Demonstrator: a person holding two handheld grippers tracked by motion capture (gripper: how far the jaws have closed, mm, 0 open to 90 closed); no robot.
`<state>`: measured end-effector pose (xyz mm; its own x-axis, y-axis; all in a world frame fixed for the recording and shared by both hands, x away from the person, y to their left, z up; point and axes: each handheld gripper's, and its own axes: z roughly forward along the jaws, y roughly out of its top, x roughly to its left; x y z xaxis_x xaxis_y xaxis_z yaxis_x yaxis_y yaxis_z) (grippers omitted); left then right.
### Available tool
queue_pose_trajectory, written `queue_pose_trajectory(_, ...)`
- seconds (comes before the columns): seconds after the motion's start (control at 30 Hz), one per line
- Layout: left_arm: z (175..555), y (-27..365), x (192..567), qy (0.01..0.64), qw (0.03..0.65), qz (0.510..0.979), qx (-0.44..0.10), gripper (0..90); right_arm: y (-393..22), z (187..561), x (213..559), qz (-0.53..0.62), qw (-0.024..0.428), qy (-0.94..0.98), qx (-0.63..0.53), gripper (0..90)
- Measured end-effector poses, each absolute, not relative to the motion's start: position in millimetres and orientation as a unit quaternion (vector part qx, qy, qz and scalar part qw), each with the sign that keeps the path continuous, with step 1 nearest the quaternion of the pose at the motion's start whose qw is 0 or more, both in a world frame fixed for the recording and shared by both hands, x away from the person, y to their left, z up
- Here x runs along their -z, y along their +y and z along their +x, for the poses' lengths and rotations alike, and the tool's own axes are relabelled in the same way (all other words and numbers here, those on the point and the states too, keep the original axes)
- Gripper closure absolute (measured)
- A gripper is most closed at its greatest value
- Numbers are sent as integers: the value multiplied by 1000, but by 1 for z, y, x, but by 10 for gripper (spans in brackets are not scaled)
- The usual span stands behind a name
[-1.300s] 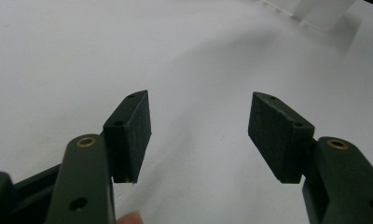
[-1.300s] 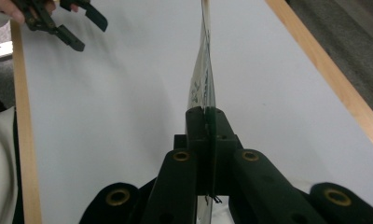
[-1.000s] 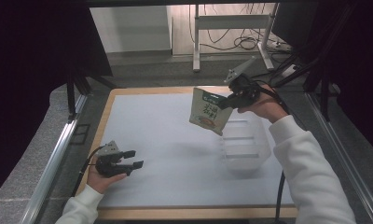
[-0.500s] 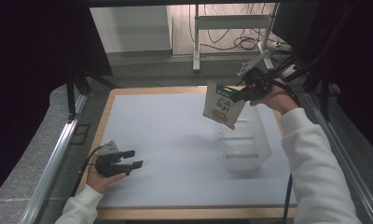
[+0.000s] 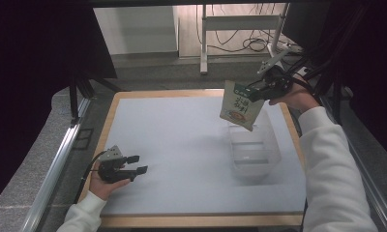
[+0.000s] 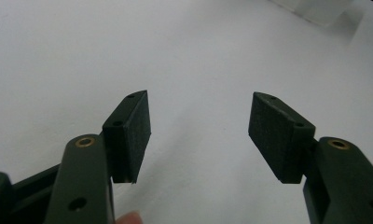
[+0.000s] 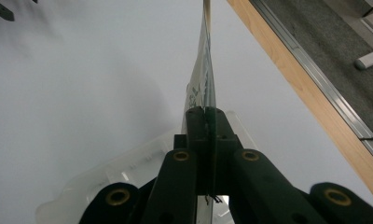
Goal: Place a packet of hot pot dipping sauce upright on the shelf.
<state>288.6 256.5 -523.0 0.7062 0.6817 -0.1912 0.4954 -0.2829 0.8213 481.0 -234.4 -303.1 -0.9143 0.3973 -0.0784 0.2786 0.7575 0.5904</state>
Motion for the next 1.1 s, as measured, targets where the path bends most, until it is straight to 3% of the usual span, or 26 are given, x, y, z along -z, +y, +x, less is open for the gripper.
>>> queue_pose_trajectory(1.1, 290, 254, 524, 371, 466, 798, -97, 387, -268, 501, 325, 195, 103, 932, -289, 890)
